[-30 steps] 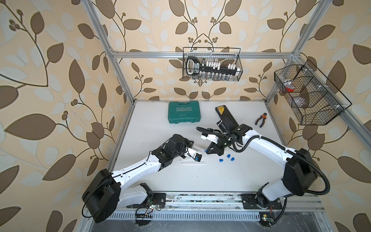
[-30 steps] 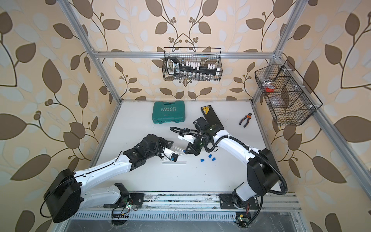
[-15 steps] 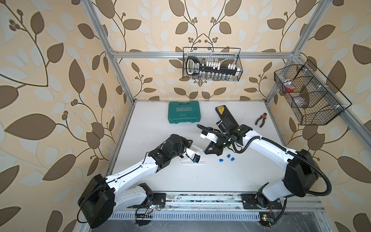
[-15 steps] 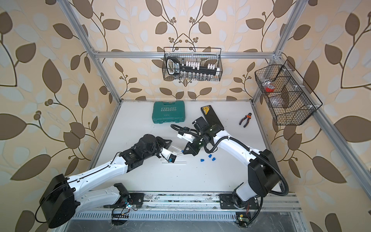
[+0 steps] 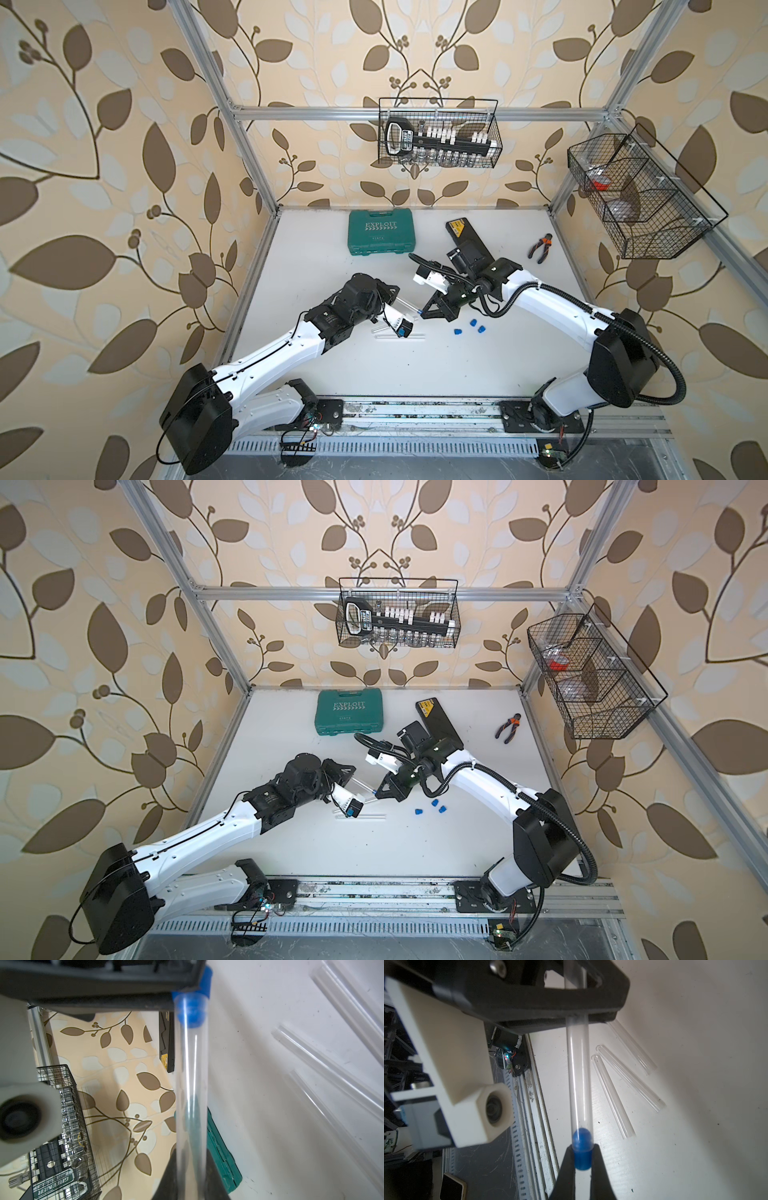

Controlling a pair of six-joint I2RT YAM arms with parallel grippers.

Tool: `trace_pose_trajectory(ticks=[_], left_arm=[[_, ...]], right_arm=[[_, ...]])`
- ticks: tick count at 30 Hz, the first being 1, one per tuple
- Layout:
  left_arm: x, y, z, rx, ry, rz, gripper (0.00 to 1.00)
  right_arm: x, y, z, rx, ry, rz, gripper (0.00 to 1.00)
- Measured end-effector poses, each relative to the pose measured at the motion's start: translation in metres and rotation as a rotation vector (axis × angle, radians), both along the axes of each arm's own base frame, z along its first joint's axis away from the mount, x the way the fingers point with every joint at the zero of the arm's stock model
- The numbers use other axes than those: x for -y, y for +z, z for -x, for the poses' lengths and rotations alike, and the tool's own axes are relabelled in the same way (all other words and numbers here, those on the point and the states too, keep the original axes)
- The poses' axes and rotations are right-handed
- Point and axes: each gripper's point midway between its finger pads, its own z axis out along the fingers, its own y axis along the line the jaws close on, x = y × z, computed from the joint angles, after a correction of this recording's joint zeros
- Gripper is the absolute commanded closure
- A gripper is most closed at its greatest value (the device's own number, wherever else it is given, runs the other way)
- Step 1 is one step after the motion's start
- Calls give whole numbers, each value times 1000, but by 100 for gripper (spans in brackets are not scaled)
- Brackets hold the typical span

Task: Insert stoppers into test tubes
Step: Insert the stopper into the test tube.

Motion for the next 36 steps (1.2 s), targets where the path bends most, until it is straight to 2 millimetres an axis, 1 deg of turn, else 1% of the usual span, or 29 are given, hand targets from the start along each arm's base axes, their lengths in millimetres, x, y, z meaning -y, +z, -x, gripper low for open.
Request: trace_pose_trajectory(ticks=[2,3,4,5,6,7,9,10,11,12,13,15,17,18,20,22,23,26,28,30,32,33,36], left_arm=[[-1,1,-1,6,5,-3,100],[-2,2,-1,8,9,-3,100],[-2,2,-2,11,14,-1,100],[-3,3,-2,12,23,3,100],[-4,4,-3,11,32,9,100],[2,6,1,0,10,36,100],[26,4,22,-43,-90,84,100],[35,2,33,-70,-131,108,100],[40,-2,41,-100,-156,131,100],[41,-4,43,-124,-156,153,100],[39,-8,42,-147,-134,175,100],[32,-15,38,-207,-73,230,100],[25,-17,31,-288,14,319,100],[23,-15,28,-326,54,372,100],[20,-1,22,-412,133,522,100],[19,20,18,-482,181,686,100],[19,31,17,-521,196,778,100],[21,54,19,-631,213,983,100],[22,62,20,-699,217,1080,100],[23,66,21,-755,224,1148,100],[25,69,21,-797,218,1191,100],[27,71,20,-815,213,1212,100],[31,77,20,-848,191,1249,100]], right_arm=[[-1,1,-1,-9,-10,-6,100],[-2,2,-1,-10,-14,-9,96],[-2,2,-2,-12,-20,-13,90],[-3,3,-3,-14,-27,-16,80],[-4,4,-5,-12,-34,-21,72],[-9,11,-11,15,-31,-64,66],[-26,41,-29,138,-24,-189,53],[-27,58,-35,192,-29,-236,46],[-23,77,-41,249,-44,-281,43],[-18,94,-46,301,-58,-317,41],[-8,114,-51,355,-88,-354,40],[14,145,-56,433,-149,-403,40],[36,166,-58,467,-224,-434,41],[43,172,-58,467,-255,-443,42],[54,179,-56,418,-344,-460,46],[59,178,-54,323,-425,-475,47],[60,177,-53,257,-461,-487,46],[56,173,-46,28,-527,-548,41],[50,170,-39,-109,-536,-583,36],[43,174,-30,-213,-525,-608,35],[38,181,-24,-280,-502,-627,37],[35,185,-22,-310,-492,-634,39],[25,191,-22,-380,-468,-641,43]])
